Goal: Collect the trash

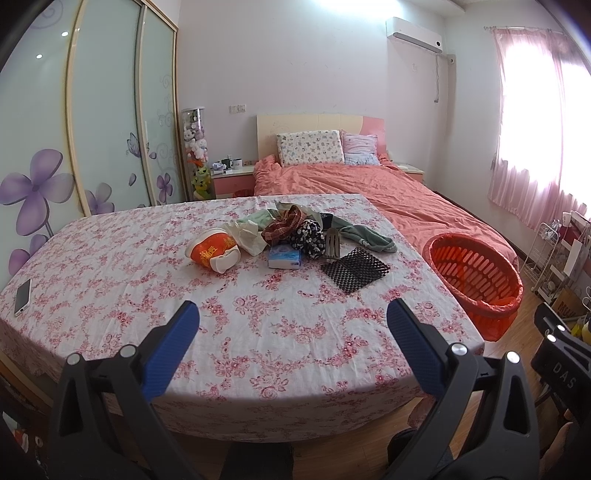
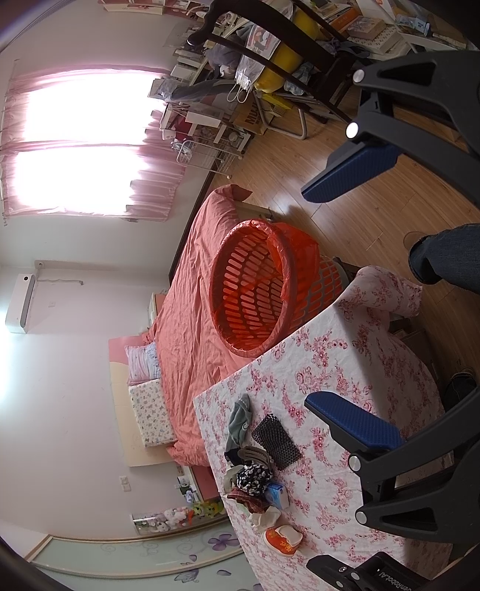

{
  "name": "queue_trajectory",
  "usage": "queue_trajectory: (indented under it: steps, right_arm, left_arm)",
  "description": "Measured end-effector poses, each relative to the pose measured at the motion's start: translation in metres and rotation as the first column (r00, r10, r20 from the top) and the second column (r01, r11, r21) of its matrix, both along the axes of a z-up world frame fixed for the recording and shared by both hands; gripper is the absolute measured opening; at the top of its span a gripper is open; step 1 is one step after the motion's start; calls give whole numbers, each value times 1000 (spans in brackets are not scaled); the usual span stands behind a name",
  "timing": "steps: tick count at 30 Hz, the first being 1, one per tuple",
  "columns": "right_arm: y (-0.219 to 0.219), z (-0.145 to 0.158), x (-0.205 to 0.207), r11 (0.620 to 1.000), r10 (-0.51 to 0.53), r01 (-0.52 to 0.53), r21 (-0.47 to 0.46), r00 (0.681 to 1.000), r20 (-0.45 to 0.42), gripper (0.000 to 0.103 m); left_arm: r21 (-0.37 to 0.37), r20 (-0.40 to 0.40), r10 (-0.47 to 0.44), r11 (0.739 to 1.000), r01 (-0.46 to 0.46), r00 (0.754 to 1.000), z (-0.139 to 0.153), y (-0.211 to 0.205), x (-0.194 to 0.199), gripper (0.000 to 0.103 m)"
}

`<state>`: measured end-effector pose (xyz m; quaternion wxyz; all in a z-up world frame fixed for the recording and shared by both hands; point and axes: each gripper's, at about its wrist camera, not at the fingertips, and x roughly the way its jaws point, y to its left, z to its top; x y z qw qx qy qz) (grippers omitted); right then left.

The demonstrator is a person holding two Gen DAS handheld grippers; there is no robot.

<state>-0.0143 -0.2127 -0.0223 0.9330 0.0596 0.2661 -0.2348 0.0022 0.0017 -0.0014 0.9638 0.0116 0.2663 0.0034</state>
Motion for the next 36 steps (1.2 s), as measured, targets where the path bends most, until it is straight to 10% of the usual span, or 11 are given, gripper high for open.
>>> queue_trajectory:
  steps: [14, 36]
  right_arm:
    - [10, -24, 87, 988, 128, -122, 93, 990, -63, 101]
    - [61, -84, 255, 892, 443, -396, 216, 862, -247, 95]
  left_arm:
    - [-40, -116, 167, 984, -172, 979, -34, 86, 103, 99]
    - [-62, -345, 221, 964, -257, 912, -98, 135, 274, 99]
